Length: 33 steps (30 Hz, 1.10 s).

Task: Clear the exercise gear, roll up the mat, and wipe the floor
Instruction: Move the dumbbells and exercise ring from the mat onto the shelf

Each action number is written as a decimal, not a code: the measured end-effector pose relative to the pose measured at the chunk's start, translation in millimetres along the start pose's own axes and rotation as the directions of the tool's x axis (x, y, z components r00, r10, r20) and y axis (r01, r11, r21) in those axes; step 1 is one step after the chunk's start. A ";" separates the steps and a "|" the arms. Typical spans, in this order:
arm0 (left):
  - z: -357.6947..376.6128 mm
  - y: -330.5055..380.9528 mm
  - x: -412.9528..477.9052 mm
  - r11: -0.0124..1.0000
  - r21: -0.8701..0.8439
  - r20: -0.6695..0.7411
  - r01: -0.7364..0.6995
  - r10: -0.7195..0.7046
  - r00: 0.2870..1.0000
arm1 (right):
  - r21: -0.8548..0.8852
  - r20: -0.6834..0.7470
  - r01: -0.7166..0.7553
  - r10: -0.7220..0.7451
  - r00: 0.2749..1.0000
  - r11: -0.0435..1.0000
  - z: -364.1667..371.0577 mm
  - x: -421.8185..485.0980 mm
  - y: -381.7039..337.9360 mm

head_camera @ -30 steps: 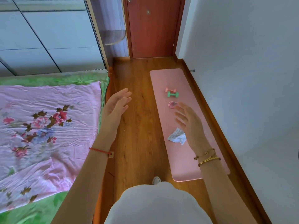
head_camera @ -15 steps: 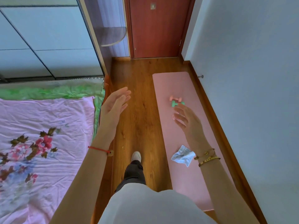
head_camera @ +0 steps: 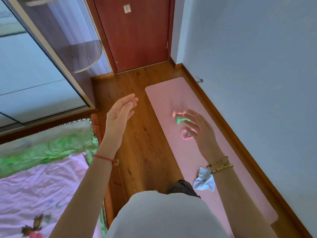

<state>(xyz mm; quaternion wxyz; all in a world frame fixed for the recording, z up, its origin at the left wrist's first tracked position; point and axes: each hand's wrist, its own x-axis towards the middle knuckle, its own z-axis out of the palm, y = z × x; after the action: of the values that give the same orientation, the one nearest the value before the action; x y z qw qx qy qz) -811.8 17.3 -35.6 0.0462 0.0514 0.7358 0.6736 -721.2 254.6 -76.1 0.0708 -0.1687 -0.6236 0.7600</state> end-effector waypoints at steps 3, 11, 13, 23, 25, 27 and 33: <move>11.8 -8.1 51.0 0.999 0.004 0.045 0.036 -0.036 0.998 | 0.016 -0.023 -0.002 0.003 1.000 1.000 -0.2 37.8 6.7; 60.1 -33.1 189.1 0.992 0.053 0.190 0.111 -0.119 0.975 | -0.100 -0.098 -0.014 0.004 0.995 0.995 -19.5 160.4 28.6; 75.1 -37.6 229.2 0.990 0.080 0.210 0.114 -0.129 0.969 | -0.187 -0.086 0.012 -0.029 0.996 0.982 -24.3 195.5 26.8; 137.4 -49.1 404.6 0.972 0.180 0.310 0.153 -0.203 0.929 | 0.112 -0.319 -0.170 0.198 0.927 0.979 -32.7 349.8 3.4; 149.2 -54.9 432.5 0.969 0.184 0.335 0.168 -0.223 0.916 | 0.162 -0.353 -0.194 0.241 0.904 0.968 -31.8 374.1 0.2; 160.9 -60.7 455.4 0.965 0.173 0.346 0.199 -0.249 0.905 | 0.202 -0.395 -0.217 0.282 0.874 0.955 -32.5 394.3 2.5; 196.2 -92.4 526.6 0.933 0.241 0.466 0.269 -0.354 0.811 | 0.336 -0.526 -0.297 0.440 0.728 0.894 -36.8 448.3 30.2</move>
<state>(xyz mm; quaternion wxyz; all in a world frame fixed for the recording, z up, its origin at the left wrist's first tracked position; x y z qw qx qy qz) -1307.7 275.5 -144.3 0.3415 0.1069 0.7493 0.5572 -1123.7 424.8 -186.9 0.1264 -0.5073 -0.4320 0.7349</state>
